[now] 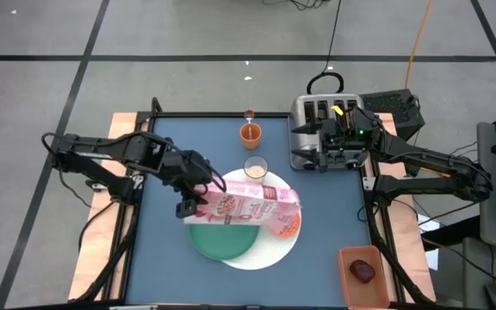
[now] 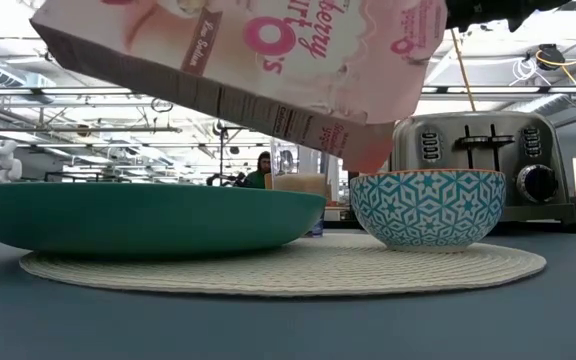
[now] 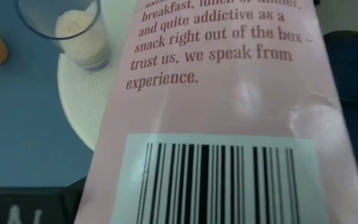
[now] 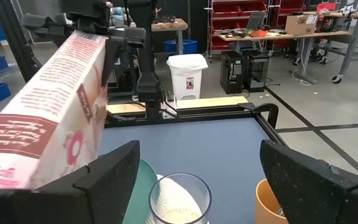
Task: Arrange a breakfast setting
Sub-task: Pour the cereals from the cereal box into the orange bowl
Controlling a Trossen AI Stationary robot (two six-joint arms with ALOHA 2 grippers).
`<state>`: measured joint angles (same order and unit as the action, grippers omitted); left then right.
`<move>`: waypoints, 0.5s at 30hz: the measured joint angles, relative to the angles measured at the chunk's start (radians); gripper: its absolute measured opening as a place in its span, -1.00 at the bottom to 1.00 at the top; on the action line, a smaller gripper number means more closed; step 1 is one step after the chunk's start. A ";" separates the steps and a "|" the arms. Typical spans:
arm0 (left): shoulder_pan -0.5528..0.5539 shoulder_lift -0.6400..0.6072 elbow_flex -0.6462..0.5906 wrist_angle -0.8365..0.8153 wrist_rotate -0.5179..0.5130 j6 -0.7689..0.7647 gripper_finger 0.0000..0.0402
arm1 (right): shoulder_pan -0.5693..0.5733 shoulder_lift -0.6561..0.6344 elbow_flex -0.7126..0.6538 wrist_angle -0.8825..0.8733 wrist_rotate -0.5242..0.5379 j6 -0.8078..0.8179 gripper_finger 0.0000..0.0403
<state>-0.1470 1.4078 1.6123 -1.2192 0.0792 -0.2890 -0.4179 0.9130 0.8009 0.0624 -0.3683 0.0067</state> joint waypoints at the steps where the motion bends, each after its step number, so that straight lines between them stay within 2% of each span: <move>1: 0.005 0.000 0.000 0.000 0.000 0.000 0.17 | 0.000 0.000 0.000 0.000 0.000 0.000 0.61; 15: 0.025 0.012 0.000 0.023 0.052 0.028 0.17 | 0.000 0.000 0.000 0.000 0.000 0.000 0.61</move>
<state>-0.1219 1.4202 1.6123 -1.1958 0.1312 -0.2608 -0.4183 0.9127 0.8009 0.0624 -0.3679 0.0067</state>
